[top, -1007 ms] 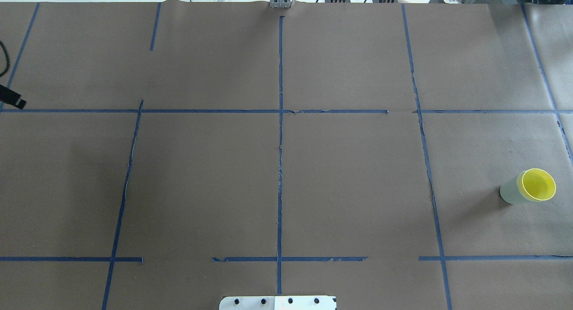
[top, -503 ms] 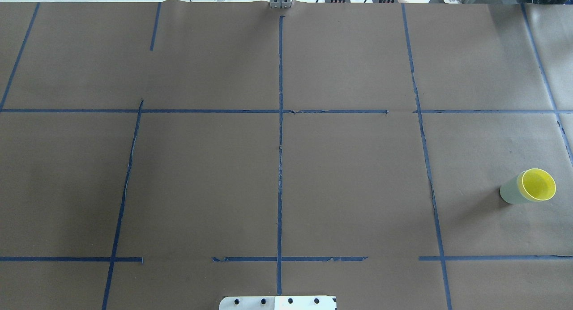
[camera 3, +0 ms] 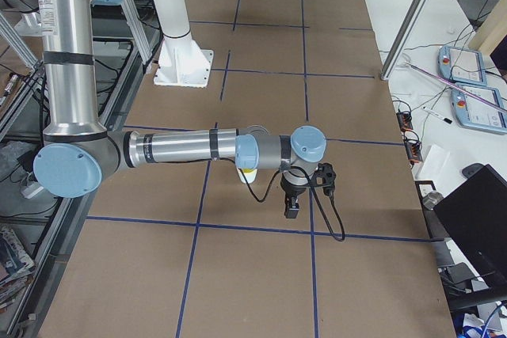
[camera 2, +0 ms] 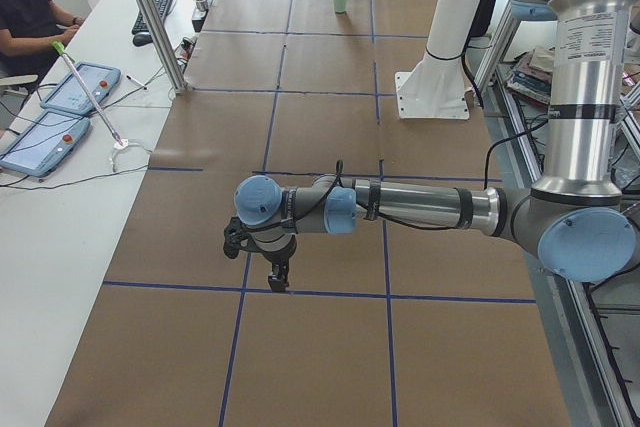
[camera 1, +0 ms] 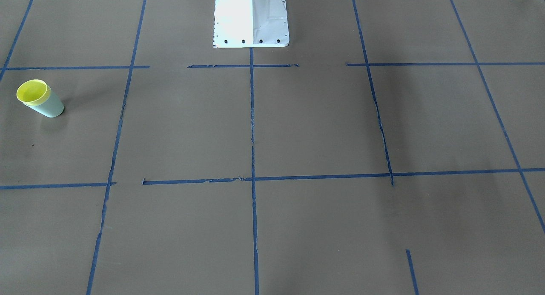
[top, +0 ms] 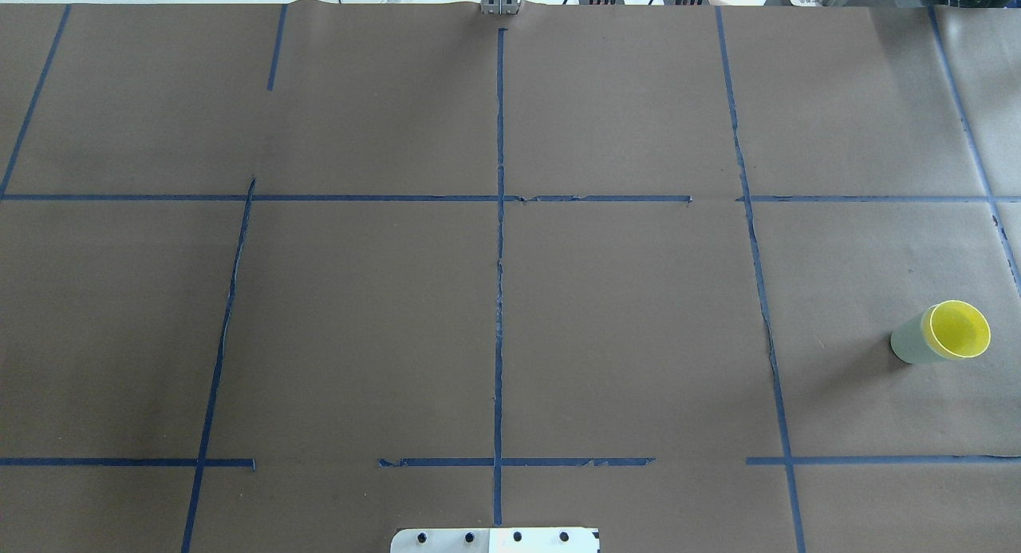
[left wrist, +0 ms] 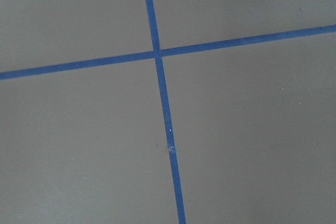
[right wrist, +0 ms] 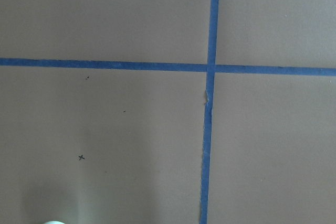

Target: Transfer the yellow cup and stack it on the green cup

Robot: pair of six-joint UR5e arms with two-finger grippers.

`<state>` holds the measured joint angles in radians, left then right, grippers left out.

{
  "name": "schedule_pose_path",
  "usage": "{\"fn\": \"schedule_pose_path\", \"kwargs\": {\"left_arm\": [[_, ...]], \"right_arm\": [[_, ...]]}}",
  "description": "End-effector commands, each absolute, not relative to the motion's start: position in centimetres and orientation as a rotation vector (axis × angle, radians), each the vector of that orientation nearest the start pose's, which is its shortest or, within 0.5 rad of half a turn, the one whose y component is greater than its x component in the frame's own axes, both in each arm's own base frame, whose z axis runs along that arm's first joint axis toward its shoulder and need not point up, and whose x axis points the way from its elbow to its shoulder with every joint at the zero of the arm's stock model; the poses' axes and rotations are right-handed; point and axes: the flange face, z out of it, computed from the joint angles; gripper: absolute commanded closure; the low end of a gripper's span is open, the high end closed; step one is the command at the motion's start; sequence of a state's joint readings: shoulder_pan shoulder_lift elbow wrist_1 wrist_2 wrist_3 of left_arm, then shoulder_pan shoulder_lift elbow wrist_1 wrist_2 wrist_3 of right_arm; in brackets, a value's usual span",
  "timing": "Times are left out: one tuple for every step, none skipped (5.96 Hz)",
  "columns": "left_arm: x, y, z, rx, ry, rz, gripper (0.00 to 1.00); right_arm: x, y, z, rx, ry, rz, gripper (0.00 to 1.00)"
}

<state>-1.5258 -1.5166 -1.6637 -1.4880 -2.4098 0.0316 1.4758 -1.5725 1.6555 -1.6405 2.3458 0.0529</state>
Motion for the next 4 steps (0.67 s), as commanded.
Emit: {"fn": "schedule_pose_path", "kwargs": {"left_arm": [[-3.9, -44.2, 65.2, -0.046, 0.84, 0.026, 0.0], [-3.9, -44.4, 64.7, -0.035, 0.842, 0.032, 0.0], [-3.7, -44.6, 64.5, -0.036, 0.841, 0.032, 0.0], [-3.7, -45.0, 63.8, -0.034, 0.842, 0.031, 0.0]], "right_arm": [[1.7, -48.0, 63.9, -0.028, -0.775, -0.045, 0.0], [1.8, -47.6, 65.1, -0.037, -0.771, -0.042, 0.0], [1.7, -48.2, 64.4, -0.01, -0.776, -0.053, 0.0], [1.6, -48.6, 63.5, 0.009, -0.787, -0.061, 0.0]]}}
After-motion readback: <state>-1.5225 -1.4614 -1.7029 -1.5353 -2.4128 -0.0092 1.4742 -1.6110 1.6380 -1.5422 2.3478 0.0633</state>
